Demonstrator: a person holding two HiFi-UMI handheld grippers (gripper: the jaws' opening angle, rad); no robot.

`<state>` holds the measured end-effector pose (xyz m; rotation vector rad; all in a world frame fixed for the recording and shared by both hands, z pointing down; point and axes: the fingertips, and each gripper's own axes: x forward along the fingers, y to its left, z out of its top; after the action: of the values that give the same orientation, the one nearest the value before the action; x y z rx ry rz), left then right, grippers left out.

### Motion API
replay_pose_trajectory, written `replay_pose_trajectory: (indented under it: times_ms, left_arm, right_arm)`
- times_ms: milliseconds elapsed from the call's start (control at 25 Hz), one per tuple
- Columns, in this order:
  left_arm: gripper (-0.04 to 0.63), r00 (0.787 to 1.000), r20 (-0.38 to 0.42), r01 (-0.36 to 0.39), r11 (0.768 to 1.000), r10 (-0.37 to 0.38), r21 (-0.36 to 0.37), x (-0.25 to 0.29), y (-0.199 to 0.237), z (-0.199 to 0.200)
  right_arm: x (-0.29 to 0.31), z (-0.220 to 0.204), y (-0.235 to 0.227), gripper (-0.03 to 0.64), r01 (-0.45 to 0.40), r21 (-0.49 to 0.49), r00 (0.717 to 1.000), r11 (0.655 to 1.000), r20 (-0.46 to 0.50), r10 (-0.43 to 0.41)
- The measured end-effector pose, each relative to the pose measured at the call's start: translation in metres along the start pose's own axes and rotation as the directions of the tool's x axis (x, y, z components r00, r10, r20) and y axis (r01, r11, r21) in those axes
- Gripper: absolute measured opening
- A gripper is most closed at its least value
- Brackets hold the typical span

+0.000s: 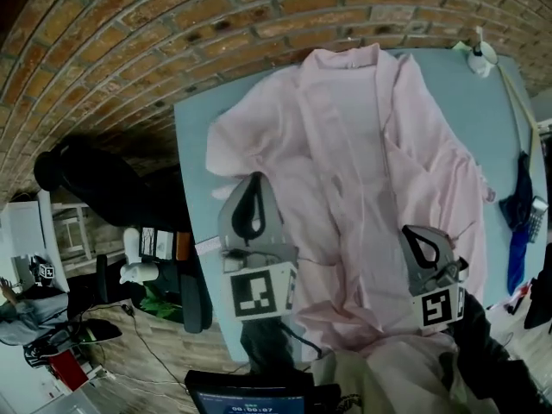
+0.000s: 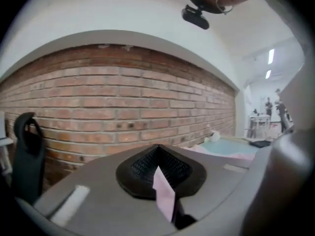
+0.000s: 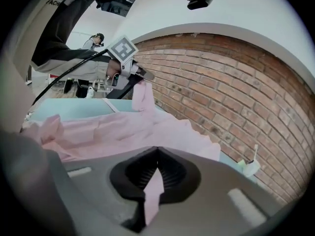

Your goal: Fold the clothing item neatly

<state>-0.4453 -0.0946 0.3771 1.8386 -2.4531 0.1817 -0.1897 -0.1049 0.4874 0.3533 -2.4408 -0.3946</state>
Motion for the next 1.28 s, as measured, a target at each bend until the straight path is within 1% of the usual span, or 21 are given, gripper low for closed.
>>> replay_pose_trajectory:
  times_ms: [80,120,200,280,320,360,400,440,520,560,600,640,720,800,880,960,1040,1120,1160,1200,1280]
  left_arm:
    - [0.008,0.986,0.029,0.164,0.986,-0.163,-0.027,0.013,-0.074,0.009]
    - [0.008,0.970,0.011,0.243,0.969,-0.242,-0.044,0.017,-0.109,0.004]
    - [0.008,0.921,-0.040,0.382,0.917,-0.388,-0.110,0.016,-0.177,-0.012]
    - [0.008,0.863,-0.052,0.483,0.851,-0.503,-0.208,0.004,-0.236,-0.031]
    - [0.008,0.842,-0.058,0.510,0.826,-0.537,-0.241,-0.005,-0.256,-0.041]
    - [0.009,0.834,-0.081,0.511,0.821,-0.545,-0.255,-0.014,-0.267,-0.052]
    - [0.019,0.844,-0.120,0.485,0.839,-0.523,-0.247,-0.020,-0.266,-0.066]
    - [0.057,0.865,-0.171,0.434,0.874,-0.472,-0.220,-0.023,-0.253,-0.083]
    - [0.212,0.904,-0.287,0.290,0.949,-0.315,-0.127,-0.018,-0.202,-0.118]
    - [0.277,0.913,-0.341,0.213,0.974,-0.226,-0.074,-0.013,-0.168,-0.135]
    - [0.316,0.913,-0.382,0.140,0.990,-0.141,-0.031,-0.008,-0.133,-0.150]
    - [0.319,0.908,-0.413,0.073,0.997,-0.070,-0.009,-0.004,-0.101,-0.163]
    - [0.321,0.896,-0.444,-0.031,0.999,0.022,-0.013,0.002,-0.049,-0.178]
    - [0.322,0.889,-0.452,-0.077,0.997,0.069,0.001,0.008,-0.018,-0.182]
    - [0.324,0.887,-0.455,-0.071,0.997,0.074,0.024,0.014,-0.009,-0.184]
    - [0.322,0.887,-0.458,-0.049,0.999,0.051,0.017,0.019,-0.013,-0.188]
    - [0.311,0.880,-0.472,-0.043,0.999,0.050,0.027,0.023,-0.016,-0.194]
    - [0.184,0.870,-0.486,-0.061,0.996,0.084,0.064,0.024,-0.014,-0.199]
    - [0.096,0.866,-0.489,-0.070,0.994,0.100,0.079,0.024,-0.012,-0.200]
    - [0.035,0.865,-0.489,-0.076,0.993,0.109,0.086,0.024,-0.011,-0.200]
    - [0.026,0.878,-0.466,-0.093,0.994,0.112,0.064,0.021,-0.012,-0.188]
  right_arm:
    - [-0.011,-0.007,-0.008,0.000,0.029,0.015,1.000,0.999,-0.005,-0.029]
    - [-0.017,-0.011,-0.013,0.001,0.043,0.025,0.999,0.999,-0.010,-0.043]
    - [-0.029,-0.021,-0.020,0.002,0.068,0.045,0.998,0.997,-0.022,-0.067]
    - [-0.041,-0.031,-0.025,0.002,0.088,0.066,0.996,0.994,-0.035,-0.086]
    - [-0.046,-0.036,-0.027,0.000,0.096,0.073,0.995,0.993,-0.040,-0.093]
    - [-0.052,-0.040,-0.028,0.000,0.102,0.080,0.994,0.992,-0.043,-0.099]
    - [-0.058,-0.043,-0.029,0.000,0.109,0.086,0.993,0.990,-0.044,-0.106]
    - [-0.064,-0.045,-0.030,0.000,0.116,0.092,0.993,0.989,-0.043,-0.113]
    - [-0.075,-0.050,-0.032,0.000,0.128,0.101,0.991,0.987,-0.042,-0.124]
    - [-0.080,-0.053,-0.032,0.000,0.131,0.104,0.991,0.986,-0.043,-0.127]
    - [-0.085,-0.056,-0.031,0.000,0.133,0.109,0.991,0.985,-0.046,-0.129]
    - [-0.089,-0.059,-0.029,0.001,0.133,0.113,0.990,0.985,-0.051,-0.128]
    - [-0.096,-0.066,-0.025,0.002,0.129,0.120,0.991,0.984,-0.064,-0.122]
    - [-0.099,-0.071,-0.021,0.000,0.122,0.121,0.991,0.985,-0.070,-0.114]
    - [-0.101,-0.075,-0.019,0.000,0.119,0.125,0.991,0.985,-0.077,-0.110]
    - [-0.099,-0.077,-0.019,0.001,0.120,0.141,0.991,0.983,-0.081,-0.109]
    - [-0.093,-0.075,-0.022,0.000,0.121,0.160,0.991,0.980,-0.074,-0.110]
    - [-0.085,-0.068,-0.025,0.001,0.121,0.157,0.992,0.980,-0.053,-0.114]
    - [-0.081,-0.064,-0.027,0.000,0.122,0.143,0.992,0.982,-0.044,-0.117]
    - [-0.078,-0.060,-0.029,0.000,0.126,0.124,0.992,0.984,-0.035,-0.123]
    - [-0.075,-0.056,-0.032,0.000,0.135,0.094,0.991,0.986,-0.025,-0.133]
